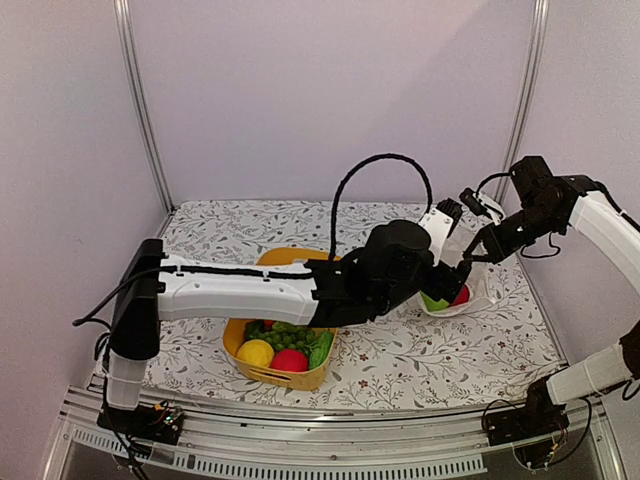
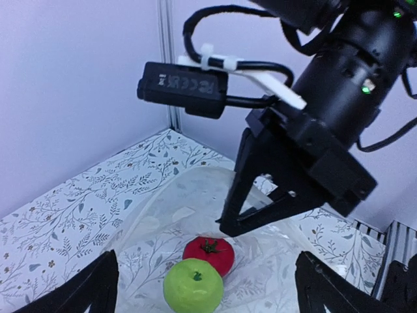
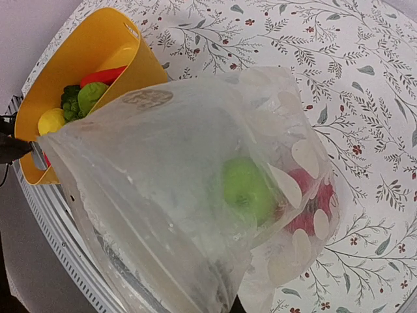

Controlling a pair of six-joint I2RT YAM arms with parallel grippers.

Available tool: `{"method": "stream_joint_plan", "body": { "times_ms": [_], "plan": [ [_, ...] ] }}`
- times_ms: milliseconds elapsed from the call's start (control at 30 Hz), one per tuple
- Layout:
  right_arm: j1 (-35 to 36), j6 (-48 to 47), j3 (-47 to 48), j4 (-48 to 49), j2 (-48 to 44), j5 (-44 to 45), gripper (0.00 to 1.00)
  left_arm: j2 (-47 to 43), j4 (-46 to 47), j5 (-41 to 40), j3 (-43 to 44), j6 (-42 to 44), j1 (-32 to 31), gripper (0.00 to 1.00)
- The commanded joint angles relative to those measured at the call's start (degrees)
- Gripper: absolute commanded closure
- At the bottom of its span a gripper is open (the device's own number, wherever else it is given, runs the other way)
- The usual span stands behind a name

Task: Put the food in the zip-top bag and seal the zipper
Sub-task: Place the fake fruit in the zipper food storage bag, then pick up the fake fruit from the bin.

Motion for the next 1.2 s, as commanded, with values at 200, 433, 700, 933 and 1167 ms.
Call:
{"method": "stream_joint_plan", "body": {
  "times_ms": [200, 433, 700, 933, 1167],
  "plan": [
    [-6.1, -0.4, 8.0, 3.9, 7.4, 9.2, 1.0, -24.7, 12.2, 3.7, -25.7, 0.9, -2.7, 0.09],
    [-9.1, -1.5, 15.0, 4.6, 10.4, 12.8, 1.0, -37.0, -2.6, -7.2, -40.0, -5.6, -2.5, 0.08],
    [-8.7, -0.8, 6.1, 9.9, 7.7, 2.4, 1.0, -47.1, -5.7, -13.5, -53.1, -21.5, -1.0, 0.0],
    [-4.7, -0.1, -3.0, 12.8, 5.3, -1.6, 1.0, -47.4, -12.0, -9.6, -55.4, -29.1, 2.2, 0.0],
    [-4.4, -1.1, -5.1, 12.2, 2.8, -4.6, 1.0, -46.3, -18.6, -12.6, -51.1, -27.0, 2.5, 0.0]
  ]
}}
